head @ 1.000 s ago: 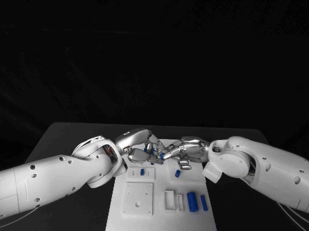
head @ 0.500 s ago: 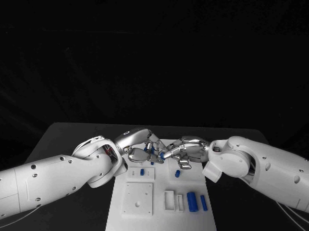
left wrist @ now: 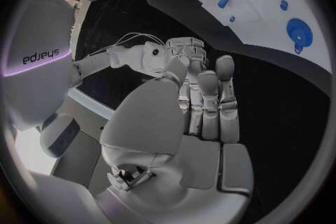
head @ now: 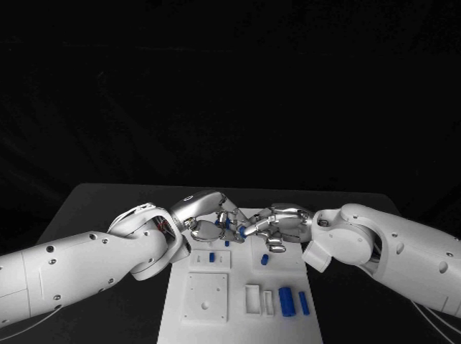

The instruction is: Assemble the parts on the task board

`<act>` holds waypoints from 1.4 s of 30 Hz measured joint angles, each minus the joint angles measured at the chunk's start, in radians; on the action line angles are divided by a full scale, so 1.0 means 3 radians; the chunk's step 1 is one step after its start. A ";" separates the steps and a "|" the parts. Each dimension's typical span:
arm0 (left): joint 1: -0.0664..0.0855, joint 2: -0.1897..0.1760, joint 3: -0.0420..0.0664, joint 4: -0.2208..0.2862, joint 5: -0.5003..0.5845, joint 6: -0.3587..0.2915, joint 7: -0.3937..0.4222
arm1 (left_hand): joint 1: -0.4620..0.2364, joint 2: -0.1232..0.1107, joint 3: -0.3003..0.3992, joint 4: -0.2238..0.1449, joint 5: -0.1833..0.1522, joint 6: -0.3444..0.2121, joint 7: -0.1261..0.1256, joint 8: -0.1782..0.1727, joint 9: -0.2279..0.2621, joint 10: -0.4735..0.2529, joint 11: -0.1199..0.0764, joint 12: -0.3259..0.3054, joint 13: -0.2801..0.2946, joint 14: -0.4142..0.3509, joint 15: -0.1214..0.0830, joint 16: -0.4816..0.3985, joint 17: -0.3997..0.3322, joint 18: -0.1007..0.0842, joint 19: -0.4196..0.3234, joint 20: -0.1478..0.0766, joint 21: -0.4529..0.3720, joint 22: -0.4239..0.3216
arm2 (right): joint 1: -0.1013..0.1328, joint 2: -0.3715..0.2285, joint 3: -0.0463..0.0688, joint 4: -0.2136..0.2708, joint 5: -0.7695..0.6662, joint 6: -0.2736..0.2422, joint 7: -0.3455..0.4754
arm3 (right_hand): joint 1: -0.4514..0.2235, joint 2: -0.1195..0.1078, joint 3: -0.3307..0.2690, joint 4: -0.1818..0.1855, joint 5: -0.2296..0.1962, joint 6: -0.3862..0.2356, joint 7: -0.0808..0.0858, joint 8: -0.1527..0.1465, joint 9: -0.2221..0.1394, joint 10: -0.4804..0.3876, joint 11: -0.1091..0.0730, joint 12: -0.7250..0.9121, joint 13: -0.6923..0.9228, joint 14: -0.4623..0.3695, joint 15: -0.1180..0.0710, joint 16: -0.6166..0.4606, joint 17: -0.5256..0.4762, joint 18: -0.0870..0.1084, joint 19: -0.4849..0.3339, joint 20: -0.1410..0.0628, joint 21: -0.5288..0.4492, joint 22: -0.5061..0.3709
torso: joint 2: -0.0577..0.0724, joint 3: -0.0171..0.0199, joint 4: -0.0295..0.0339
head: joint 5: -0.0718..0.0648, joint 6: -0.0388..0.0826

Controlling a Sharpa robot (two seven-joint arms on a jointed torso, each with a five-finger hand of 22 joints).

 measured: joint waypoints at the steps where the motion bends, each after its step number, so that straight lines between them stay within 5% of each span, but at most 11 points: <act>1: 0.0000 0.0000 -0.0001 0.0000 0.0001 -0.0003 0.0002 | -0.0004 0.0006 0.0002 0.0002 0.0000 0.0014 -0.0004 0.0000 0.0000 0.0000 0.0000 0.0000 0.0000 0.0012 0.0002 0.0000 0.0002 0.0000 0.0000 0.0000 0.0000 0.0000 | 0.0000 0.0000 0.0000 -0.0002 0.0002 0.0002 -0.0001 | -0.0006 -0.0006 -0.0007 0.0007 0.0005 0.0000 0.0000 0.0000 0.0000 -0.0007 -0.0007 -0.0025 -0.0021 0.0000 0.0000 0.0000 0.0000 0.0000 0.0000 0.0000 -0.0013 0.0000 | 0.0000 0.0000 -0.0001 | 0.0000 0.0001; 17: -0.0002 0.0008 -0.0002 -0.0005 0.0052 -0.0036 0.0022 | -0.0004 0.0039 0.0002 0.0002 0.0001 0.0019 0.0003 0.0002 0.0003 0.0000 0.0000 0.0000 0.0007 0.0014 0.0004 -0.0024 0.0023 0.0000 0.0000 0.0000 0.0000 0.0001 | -0.0006 0.0003 0.0001 -0.0022 0.0027 0.0003 -0.0007 | 0.0045 0.0010 -0.0542 0.0048 0.0179 -0.0051 0.0015 0.0032 -0.0023 -0.0137 0.0016 -0.0192 -0.0192 -0.0034 0.0033 -0.0057 -0.0039 0.0000 0.0000 0.0000 -0.0117 0.0000 | 0.0001 0.0002 0.0001 | 0.0004 0.0011; 42: 0.0000 0.0005 0.0003 -0.0022 0.0103 -0.0054 0.0019 | -0.0012 0.0046 0.0001 0.0002 0.0000 0.0027 -0.0007 -0.0008 0.0001 0.0000 0.0000 -0.0015 0.0009 0.0025 -0.0008 -0.0039 0.0041 0.0000 0.0000 0.0000 0.0000 0.0001 | -0.0022 0.0006 -0.0002 -0.0026 0.0026 0.0015 -0.0019 | 0.0045 0.0011 -0.0882 0.0075 0.0295 -0.0080 0.0020 0.0025 -0.0100 -0.0164 0.0035 -0.0172 -0.0216 -0.0042 0.0041 -0.0061 -0.0049 0.0000 0.0000 0.0000 -0.0142 0.0000 | 0.0003 0.0005 0.0000 | 0.0007 0.0012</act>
